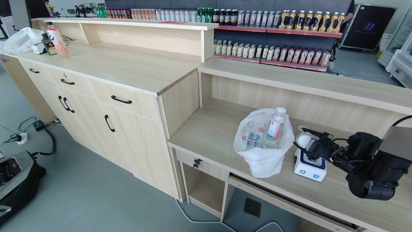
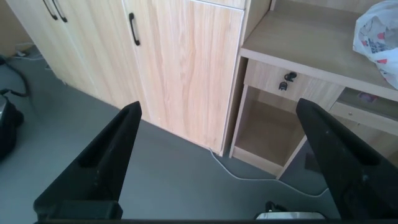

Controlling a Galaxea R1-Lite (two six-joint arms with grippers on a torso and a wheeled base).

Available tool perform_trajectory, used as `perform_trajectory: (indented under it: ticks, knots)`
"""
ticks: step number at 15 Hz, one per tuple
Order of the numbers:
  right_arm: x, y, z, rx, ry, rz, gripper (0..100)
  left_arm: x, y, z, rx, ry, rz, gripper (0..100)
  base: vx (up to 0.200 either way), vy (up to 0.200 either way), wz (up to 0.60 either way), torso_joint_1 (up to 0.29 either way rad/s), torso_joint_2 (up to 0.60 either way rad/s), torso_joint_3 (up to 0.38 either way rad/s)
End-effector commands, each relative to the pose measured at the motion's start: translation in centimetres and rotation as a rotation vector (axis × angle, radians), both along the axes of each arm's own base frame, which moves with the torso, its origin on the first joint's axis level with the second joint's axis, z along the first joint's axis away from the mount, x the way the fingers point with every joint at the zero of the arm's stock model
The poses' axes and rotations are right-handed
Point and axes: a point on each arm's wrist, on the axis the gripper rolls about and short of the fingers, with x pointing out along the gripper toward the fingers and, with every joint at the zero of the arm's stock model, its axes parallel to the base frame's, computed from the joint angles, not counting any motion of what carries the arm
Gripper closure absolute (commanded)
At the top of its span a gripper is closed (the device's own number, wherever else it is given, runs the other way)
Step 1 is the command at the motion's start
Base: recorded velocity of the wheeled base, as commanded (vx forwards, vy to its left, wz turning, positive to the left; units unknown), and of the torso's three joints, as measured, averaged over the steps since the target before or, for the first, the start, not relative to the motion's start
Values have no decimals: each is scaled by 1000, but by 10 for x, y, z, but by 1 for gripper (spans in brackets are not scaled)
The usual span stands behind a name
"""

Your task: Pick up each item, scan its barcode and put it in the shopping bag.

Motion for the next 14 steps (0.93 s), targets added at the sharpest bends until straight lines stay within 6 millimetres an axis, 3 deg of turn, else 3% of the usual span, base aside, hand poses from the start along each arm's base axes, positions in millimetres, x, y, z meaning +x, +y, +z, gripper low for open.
perform_trajectory:
  ticks: [1,14]
  knots:
    - [0,2,2,-1,-4,5,100,0,0,0,-1,-1,0,0,0,0,0,0,0,0]
    - [-7,1,17,-33,-44,8,100,0,0,0,1,-1,0,0,0,0,0,0,0,0]
